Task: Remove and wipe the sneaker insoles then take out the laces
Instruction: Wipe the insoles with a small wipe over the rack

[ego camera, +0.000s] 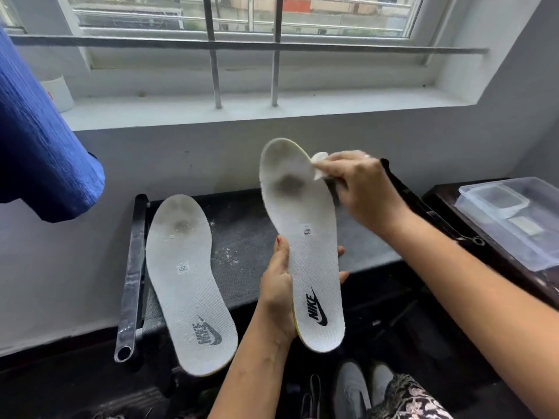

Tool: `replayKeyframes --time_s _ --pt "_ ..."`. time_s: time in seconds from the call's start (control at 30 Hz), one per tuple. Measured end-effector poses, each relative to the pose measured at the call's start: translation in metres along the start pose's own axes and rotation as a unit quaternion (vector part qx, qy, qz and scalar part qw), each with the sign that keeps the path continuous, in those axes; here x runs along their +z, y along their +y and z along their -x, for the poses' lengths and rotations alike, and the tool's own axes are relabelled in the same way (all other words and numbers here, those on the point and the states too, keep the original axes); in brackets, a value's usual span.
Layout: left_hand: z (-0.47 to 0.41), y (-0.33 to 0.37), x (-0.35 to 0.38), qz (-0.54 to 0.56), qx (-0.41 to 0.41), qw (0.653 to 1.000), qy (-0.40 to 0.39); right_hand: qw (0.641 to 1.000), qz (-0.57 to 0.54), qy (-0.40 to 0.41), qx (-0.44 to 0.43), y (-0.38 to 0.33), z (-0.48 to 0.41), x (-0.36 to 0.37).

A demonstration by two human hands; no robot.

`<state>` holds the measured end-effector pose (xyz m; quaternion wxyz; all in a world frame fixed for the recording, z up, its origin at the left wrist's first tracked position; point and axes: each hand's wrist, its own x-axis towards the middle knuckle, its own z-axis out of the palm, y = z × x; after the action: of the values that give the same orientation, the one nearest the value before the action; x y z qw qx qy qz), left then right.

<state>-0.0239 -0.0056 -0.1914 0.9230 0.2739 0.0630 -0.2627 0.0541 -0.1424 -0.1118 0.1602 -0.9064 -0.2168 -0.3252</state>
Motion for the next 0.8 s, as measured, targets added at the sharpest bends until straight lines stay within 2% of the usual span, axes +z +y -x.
replayKeyframes --time_s 0.07,0.13,0.23,0.3,0.4,0.47,0.53,0.6,0.67,0.73,0.8 --pt "-0.001 0.001 0.0 0.017 0.008 1.0 0.008 0.998 0.016 0.032 -0.051 -0.019 0.02 0.002" --pt "0.001 0.0 0.002 0.012 0.007 1.0 0.013 0.997 0.036 0.055 -0.035 -0.017 0.034 0.006" --pt "0.003 -0.001 0.006 0.002 -0.003 1.0 0.016 0.996 -0.001 0.068 0.062 -0.004 0.035 0.012" --pt "0.003 -0.001 0.005 0.0 0.0 1.0 0.016 0.985 -0.088 0.047 0.139 -0.003 0.029 0.014" --pt "0.002 0.001 0.001 0.006 0.012 1.0 0.02 0.941 -0.233 -0.022 0.244 0.003 0.018 0.021" --pt "0.002 0.002 -0.001 0.003 0.023 0.999 0.031 0.909 -0.286 -0.032 0.3 0.01 0.015 0.028" --pt "0.001 0.001 0.0 0.004 0.04 0.998 0.045 0.904 -0.252 -0.034 0.343 0.02 0.016 0.034" --pt "-0.001 0.0 -0.001 0.013 0.055 0.997 0.056 0.924 -0.164 -0.068 0.339 0.029 0.021 0.035" --pt "-0.002 0.0 -0.002 0.02 0.061 0.996 0.061 0.937 -0.085 -0.155 0.301 0.037 0.026 0.034" --pt "-0.004 0.001 -0.001 0.023 0.062 0.996 0.06 0.93 -0.047 -0.248 0.269 0.041 0.032 0.035" --pt "-0.004 0.001 0.001 0.024 0.068 0.996 0.059 0.924 -0.025 -0.29 0.246 0.039 0.037 0.039"
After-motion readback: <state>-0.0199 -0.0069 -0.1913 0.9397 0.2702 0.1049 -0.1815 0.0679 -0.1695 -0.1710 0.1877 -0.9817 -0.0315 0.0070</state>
